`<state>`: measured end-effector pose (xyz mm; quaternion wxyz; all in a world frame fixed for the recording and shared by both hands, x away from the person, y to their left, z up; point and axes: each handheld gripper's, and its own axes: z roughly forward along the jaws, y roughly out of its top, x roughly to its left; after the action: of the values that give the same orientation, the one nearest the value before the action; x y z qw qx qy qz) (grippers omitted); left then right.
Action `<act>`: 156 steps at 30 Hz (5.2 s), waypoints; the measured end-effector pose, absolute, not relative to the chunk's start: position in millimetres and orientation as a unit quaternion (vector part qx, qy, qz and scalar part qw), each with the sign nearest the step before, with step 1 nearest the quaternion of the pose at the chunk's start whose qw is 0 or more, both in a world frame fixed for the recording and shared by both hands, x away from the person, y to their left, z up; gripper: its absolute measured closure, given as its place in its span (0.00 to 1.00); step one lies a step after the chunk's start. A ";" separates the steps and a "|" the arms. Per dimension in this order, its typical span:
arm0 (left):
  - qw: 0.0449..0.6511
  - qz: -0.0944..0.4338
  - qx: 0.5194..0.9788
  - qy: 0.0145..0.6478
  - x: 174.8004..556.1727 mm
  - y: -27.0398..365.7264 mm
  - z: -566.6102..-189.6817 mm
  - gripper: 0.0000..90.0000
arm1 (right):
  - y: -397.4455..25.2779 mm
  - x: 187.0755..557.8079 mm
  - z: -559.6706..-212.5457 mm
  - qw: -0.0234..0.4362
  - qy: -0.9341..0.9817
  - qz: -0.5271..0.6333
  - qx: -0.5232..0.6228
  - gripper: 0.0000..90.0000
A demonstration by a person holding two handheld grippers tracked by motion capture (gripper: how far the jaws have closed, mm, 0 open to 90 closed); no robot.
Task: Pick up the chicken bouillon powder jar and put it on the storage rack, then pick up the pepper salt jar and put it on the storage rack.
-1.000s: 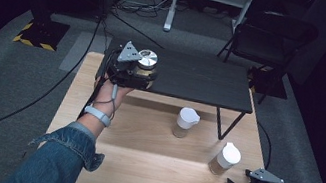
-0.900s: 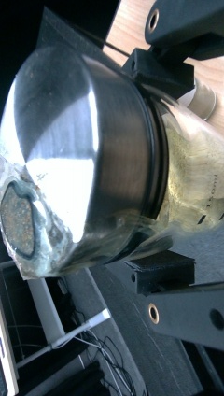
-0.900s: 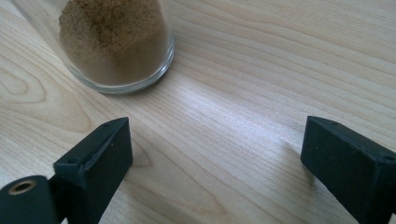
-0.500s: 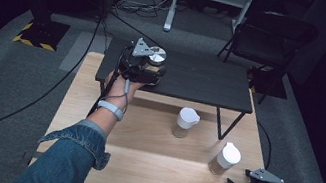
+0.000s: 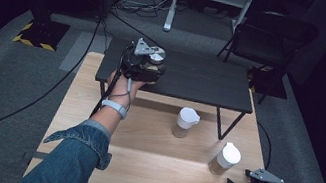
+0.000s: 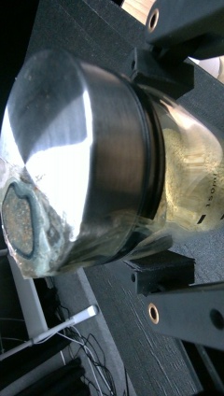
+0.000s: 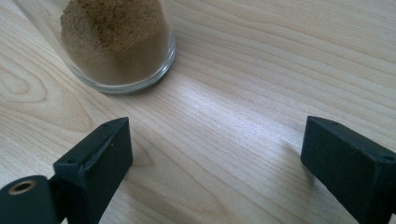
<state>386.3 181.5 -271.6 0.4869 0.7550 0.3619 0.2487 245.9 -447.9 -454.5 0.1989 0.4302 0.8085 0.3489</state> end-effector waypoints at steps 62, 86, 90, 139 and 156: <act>0.527 0.259 0.733 0.343 274.6 267.0 -360.4 0.09 | -447.5 245.4 -454.4 0.198 0.808 0.349 0.431 0.10; 0.494 0.239 0.739 0.391 250.2 278.2 -419.0 0.11 | -447.5 245.4 -454.4 0.198 0.808 0.349 0.431 0.10; 0.487 0.231 0.738 0.405 248.1 279.4 -430.8 0.11 | -447.5 245.4 -454.4 0.198 0.808 0.349 0.431 0.10; 0.339 0.181 0.809 0.445 280.5 252.0 -457.2 0.07 | -447.8 246.3 -454.2 0.197 0.809 0.348 0.430 0.09; 0.339 0.180 0.809 0.445 280.5 251.9 -457.1 0.07 | -447.5 245.9 -454.0 0.197 0.807 0.348 0.435 0.08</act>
<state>280.5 251.9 -457.1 0.3386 0.8093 0.4448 0.1805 245.9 -447.5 -454.0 0.1971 0.4351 0.8066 0.3481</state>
